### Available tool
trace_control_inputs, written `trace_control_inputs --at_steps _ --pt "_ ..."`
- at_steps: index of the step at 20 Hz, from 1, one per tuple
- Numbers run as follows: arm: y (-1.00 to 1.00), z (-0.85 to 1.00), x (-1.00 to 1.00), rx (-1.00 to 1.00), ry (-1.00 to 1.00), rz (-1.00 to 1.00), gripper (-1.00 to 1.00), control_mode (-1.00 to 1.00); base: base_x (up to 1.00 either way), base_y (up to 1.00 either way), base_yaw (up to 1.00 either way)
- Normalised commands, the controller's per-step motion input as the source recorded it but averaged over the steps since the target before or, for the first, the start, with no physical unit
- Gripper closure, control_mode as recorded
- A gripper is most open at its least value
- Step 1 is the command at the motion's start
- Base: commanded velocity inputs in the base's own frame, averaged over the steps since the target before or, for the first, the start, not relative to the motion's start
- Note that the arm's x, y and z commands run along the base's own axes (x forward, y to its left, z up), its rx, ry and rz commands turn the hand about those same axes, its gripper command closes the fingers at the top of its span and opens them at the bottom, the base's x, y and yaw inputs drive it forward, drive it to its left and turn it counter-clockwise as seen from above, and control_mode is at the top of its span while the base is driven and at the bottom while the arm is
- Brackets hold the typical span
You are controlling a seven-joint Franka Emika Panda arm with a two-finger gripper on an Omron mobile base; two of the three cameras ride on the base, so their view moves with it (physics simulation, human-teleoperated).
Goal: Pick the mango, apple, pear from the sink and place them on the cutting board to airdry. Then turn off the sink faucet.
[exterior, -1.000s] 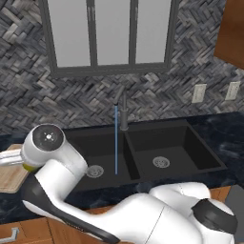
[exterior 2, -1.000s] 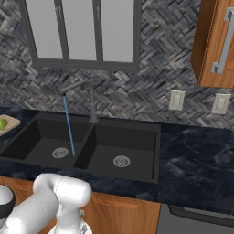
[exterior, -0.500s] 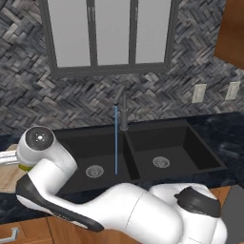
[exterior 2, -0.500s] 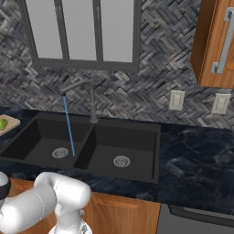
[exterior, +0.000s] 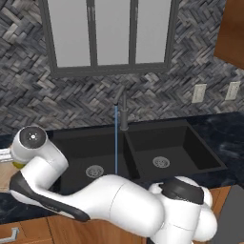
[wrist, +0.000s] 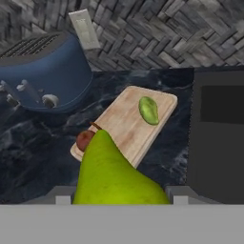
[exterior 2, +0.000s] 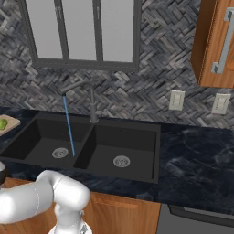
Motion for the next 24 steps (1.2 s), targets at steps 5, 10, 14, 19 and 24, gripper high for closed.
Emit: trace_control_inputs --at_steps 5,10,14,19,24 --pt "0.19 -0.18 0.25 0.00 0.07 0.00 1.00 -1.00 0.00 0.00 0.00" --pt "0.18 -0.19 0.21 0.00 0.10 0.00 1.00 -1.00 0.00 0.00 0.00" --pt "0.18 -0.21 0.15 0.00 0.08 0.00 1.00 -1.00 0.00 0.00 0.00" --pt "0.12 -0.24 0.10 0.00 0.04 0.00 1.00 -1.00 0.00 0.00 0.00" --pt "0.01 -0.21 0.09 0.00 0.04 0.00 1.00 -1.00 0.00 0.00 0.00"
